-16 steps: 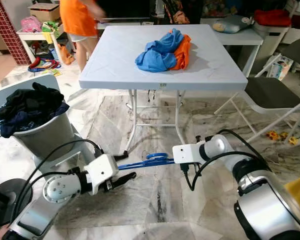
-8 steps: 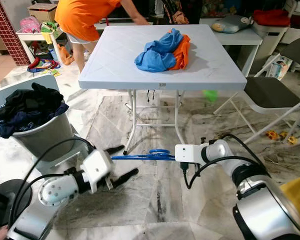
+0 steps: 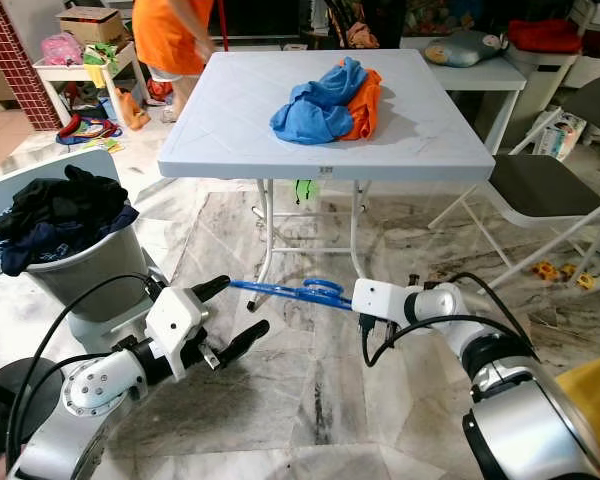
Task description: Hang hanger
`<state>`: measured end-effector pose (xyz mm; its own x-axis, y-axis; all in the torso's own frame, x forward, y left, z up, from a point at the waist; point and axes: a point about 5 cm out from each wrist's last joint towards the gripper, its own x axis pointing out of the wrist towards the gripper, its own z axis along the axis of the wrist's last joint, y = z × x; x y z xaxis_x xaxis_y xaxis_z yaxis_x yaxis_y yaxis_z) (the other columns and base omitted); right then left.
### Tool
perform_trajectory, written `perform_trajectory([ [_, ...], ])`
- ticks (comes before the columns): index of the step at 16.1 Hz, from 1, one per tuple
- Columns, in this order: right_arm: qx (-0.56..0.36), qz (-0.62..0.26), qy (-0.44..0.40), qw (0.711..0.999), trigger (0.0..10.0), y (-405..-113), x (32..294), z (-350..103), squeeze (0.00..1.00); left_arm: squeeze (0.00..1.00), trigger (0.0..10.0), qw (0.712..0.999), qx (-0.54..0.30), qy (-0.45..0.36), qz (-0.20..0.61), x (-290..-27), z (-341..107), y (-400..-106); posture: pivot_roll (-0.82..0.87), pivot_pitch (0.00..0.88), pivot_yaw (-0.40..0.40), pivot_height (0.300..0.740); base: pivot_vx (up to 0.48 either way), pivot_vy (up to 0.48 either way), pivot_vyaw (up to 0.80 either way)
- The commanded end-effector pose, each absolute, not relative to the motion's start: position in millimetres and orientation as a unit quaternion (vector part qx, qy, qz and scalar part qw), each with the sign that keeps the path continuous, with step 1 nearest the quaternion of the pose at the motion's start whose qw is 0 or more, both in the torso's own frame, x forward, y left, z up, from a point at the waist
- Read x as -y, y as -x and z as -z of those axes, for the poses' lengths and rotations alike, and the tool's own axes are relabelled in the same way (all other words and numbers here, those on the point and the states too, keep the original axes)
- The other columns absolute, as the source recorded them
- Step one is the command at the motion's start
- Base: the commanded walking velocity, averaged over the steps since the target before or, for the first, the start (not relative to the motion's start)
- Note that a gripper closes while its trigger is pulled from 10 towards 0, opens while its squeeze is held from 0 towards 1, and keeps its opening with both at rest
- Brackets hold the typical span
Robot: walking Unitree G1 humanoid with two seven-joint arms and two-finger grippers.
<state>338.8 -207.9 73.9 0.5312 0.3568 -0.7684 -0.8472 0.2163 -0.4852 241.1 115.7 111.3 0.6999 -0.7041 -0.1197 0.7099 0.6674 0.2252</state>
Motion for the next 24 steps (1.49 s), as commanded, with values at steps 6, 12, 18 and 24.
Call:
perform_trajectory([
  [6, -0.249, -0.390, 0.466, 0.754, 0.0, -343.6, 209.1, -80.5, 0.00, 1.00, 10.0, 0.928, -0.017, -0.165, 0.333, -128.1, -99.3, -249.9, -0.05, 0.000, 0.001, 0.740, 0.000, 0.000, 0.00],
  [12, -0.264, -0.333, 0.316, 0.849, 0.0, -351.1, 196.7, -80.6, 0.00, 1.00, 10.0, 0.963, 0.020, -0.151, 0.221, -138.2, -102.7, -260.6, -0.05, 0.000, -0.003, 0.740, 0.000, 0.000, 0.00],
  [18, -0.248, -0.199, 0.118, 0.941, 4.2, -355.0, 194.2, -78.4, 0.00, 0.00, 10.0, 0.994, 0.021, -0.096, 0.047, -155.7, -100.8, -260.1, -0.06, 0.000, -0.002, 0.740, 0.000, 0.000, 0.00],
  [24, -0.182, -0.063, 0.063, 0.979, 10.0, -347.1, 191.8, -71.7, 0.00, 0.00, 10.0, 1.000, 0.000, -0.027, -0.009, -163.2, -96.9, -264.3, -0.06, 0.000, 0.021, 0.740, 0.000, 0.000, 0.00],
])
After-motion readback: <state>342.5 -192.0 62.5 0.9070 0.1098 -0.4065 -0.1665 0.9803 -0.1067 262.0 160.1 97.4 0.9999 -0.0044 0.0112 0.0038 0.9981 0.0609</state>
